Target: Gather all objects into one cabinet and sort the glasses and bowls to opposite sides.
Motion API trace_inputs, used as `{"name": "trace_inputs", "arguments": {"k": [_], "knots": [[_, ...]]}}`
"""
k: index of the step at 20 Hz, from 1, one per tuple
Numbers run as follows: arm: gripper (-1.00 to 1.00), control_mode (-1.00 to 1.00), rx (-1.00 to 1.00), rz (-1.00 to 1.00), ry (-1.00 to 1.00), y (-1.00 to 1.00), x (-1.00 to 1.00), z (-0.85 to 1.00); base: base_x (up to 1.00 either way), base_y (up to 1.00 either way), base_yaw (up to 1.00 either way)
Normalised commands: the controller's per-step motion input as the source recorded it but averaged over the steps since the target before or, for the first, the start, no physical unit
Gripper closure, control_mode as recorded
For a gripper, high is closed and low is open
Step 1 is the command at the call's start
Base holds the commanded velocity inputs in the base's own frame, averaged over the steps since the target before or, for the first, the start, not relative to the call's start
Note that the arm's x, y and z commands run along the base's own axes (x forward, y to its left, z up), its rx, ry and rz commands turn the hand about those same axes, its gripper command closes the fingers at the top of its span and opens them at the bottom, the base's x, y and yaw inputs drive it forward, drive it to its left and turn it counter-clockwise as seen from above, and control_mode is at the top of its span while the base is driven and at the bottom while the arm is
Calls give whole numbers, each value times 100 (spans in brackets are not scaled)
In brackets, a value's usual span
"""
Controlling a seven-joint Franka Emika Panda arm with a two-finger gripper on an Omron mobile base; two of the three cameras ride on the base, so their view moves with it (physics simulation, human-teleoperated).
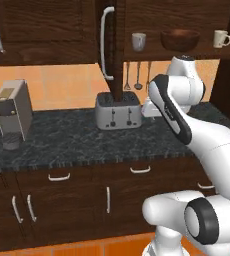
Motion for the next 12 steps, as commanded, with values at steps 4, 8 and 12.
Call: {"name": "trace_inputs", "arguments": {"k": [4, 8, 12], "knots": [[-100, 100, 0, 0, 0, 0, 0, 0, -61, 67, 36], [-100, 100, 0, 0, 0, 0, 0, 0, -50, 59, 51], [-100, 100, 0, 0, 0, 0, 0, 0, -39, 52, 68]]}}
